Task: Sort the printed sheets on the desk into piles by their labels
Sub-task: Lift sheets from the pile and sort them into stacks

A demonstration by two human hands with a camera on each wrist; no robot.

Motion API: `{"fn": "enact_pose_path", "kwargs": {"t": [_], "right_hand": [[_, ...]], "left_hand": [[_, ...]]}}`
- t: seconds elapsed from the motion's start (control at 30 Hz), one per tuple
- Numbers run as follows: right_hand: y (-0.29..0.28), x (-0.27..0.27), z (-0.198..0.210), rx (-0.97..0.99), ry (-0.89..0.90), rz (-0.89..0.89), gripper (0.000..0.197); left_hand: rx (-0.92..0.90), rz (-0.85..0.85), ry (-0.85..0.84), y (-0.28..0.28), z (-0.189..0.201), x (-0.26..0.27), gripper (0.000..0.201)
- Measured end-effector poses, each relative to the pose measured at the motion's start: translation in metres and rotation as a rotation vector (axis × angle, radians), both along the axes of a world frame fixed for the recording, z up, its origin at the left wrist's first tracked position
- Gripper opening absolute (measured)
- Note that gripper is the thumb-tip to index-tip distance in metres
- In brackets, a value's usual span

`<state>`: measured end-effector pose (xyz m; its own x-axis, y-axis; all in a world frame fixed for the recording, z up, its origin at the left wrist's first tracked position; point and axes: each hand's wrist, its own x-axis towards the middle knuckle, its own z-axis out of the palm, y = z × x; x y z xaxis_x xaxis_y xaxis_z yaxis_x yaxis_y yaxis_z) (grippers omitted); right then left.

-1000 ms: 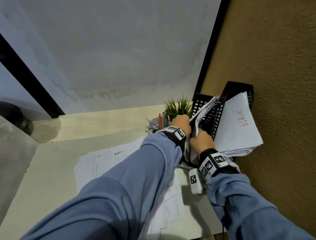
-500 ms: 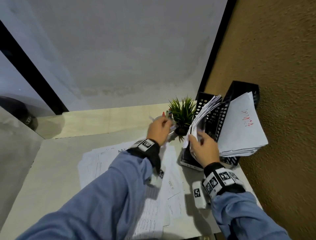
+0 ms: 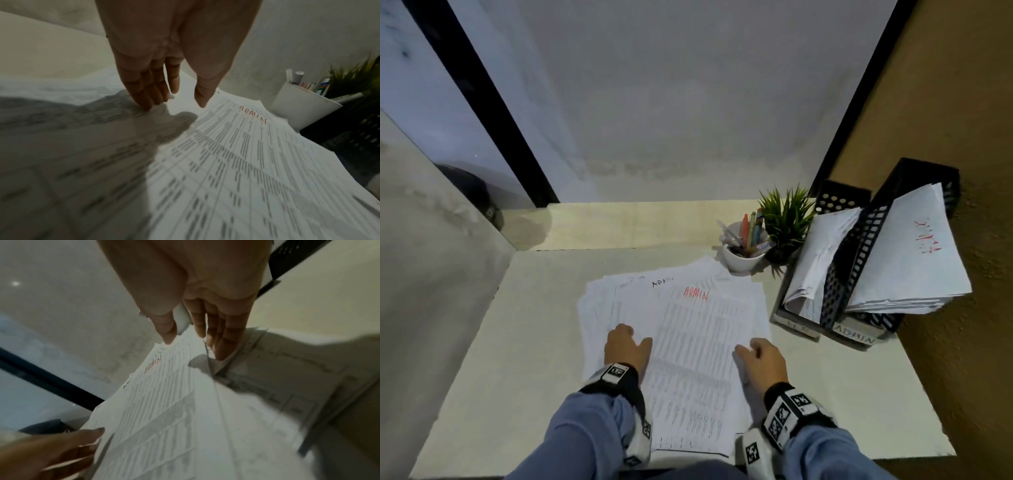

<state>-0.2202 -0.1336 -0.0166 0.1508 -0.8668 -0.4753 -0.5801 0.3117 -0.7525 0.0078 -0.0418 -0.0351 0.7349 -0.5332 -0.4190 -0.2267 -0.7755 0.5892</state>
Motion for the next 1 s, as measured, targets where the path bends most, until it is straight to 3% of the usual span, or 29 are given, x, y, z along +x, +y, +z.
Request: {"fn": "enact_pose_path", "kwargs": {"t": [0.07,0.13,0.2,0.27,0.3,0.5,0.6,0.67,0.73,0.87,0.97,1.0], "right_hand": [[0.000,0.007,-0.004,0.016,0.043,0.008,0.036],[0.000,0.013,-0.001,0.038,0.039,-0.018,0.013],[0.001,0.015,0.003,0.063,-0.002,-0.109,0.038],[-0.002,0.015,0.006,0.064,-0.042,-0.194,0.030],[-0.002,0.015,0.008,0.054,-0.051,-0.202,0.021],[-0.008,0.007,-0.008,0.130,-0.266,-0.312,0.043],[-0.008,0.000,-0.015,0.263,-0.513,-0.435,0.038],[-0.006,-0.003,-0.007,0.299,-0.586,-0.430,0.032],[-0.005,-0.004,0.001,0.288,-0.584,-0.411,0.037],[-0.015,-0.003,-0.007,0.242,-0.448,-0.404,0.039],[-0.015,0.003,-0.011,0.201,-0.435,-0.337,0.027],[-0.015,0.003,-0.012,0.226,-0.467,-0.360,0.038]], "left_hand": [[-0.013,-0.004,-0.001,0.005,-0.002,-0.008,0.054],[-0.024,0.012,0.013,0.007,-0.003,-0.013,0.057],[-0.041,0.060,0.072,0.011,-0.003,-0.017,0.059],[-0.072,0.142,0.147,0.014,-0.004,-0.019,0.058],[-0.084,0.171,0.169,0.015,-0.005,-0.018,0.054],[-0.195,0.169,0.196,0.018,-0.004,-0.012,0.004],[-0.250,0.211,0.229,0.015,0.002,-0.010,0.018],[-0.264,0.256,0.256,0.011,0.004,-0.011,0.017],[-0.278,0.285,0.262,0.007,0.006,-0.014,0.009],[-0.290,0.292,0.126,0.005,0.015,-0.017,0.020],[-0.286,0.278,0.095,0.006,0.022,-0.011,0.020],[-0.289,0.258,0.077,0.007,0.022,-0.007,0.023]]}}
